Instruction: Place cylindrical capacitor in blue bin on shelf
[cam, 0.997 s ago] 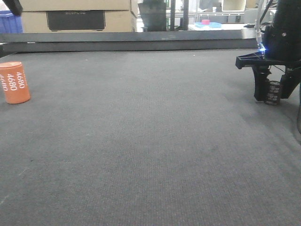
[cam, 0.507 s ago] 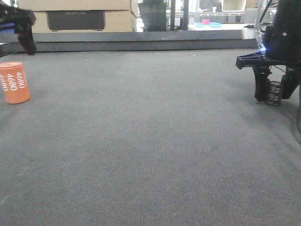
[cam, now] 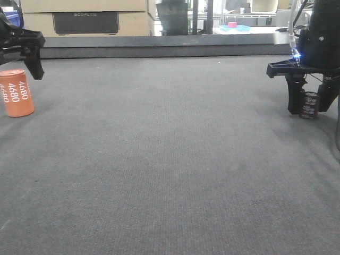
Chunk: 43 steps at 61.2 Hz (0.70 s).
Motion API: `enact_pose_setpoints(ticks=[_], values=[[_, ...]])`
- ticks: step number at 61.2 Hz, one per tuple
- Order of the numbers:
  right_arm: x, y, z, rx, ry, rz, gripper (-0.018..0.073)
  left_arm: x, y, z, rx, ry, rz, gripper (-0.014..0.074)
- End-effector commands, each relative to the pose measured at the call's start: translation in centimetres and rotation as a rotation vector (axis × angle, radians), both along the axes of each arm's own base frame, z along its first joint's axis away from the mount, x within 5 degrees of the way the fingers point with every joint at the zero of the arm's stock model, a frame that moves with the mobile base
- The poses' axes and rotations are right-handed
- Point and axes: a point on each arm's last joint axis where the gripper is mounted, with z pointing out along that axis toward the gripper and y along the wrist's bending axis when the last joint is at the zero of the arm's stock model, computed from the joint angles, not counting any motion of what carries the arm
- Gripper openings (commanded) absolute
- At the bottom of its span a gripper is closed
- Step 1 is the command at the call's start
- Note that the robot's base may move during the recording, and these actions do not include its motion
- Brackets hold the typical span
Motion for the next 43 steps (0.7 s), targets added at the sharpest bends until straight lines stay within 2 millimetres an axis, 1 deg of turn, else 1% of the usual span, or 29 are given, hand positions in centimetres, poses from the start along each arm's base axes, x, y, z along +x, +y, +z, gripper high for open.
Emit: enact_pose_setpoints(ticks=[1,10,34,39,43], values=[[-0.13,-0.07,0.43,-0.002,0.0,0.004,-0.0163,0.19,0.18,-0.64,0.002,0.029,0.011,0.0517],[-0.13,-0.07,0.43,-0.002,0.0,0.004,-0.0163,0.29,0.17,-1.35,-0.001,0.055,0.021,0.0517],[-0.13,-0.07,0.43,-0.002,0.0,0.004,-0.0163,0.45,0.14,-1.25,-0.015,0.035,0.039,0.0517],[-0.13,-0.07,0.43,-0.002,0.0,0.004,-0.0163,0.45,0.14,-1.25,-0.015,0.035,0.039,0.0496],[-0.11,-0.06,0.43,-0.002,-0.002,0.004,-0.0163,0.42,0.15,-1.27,-0.015,0.039,0.039,0.0449]])
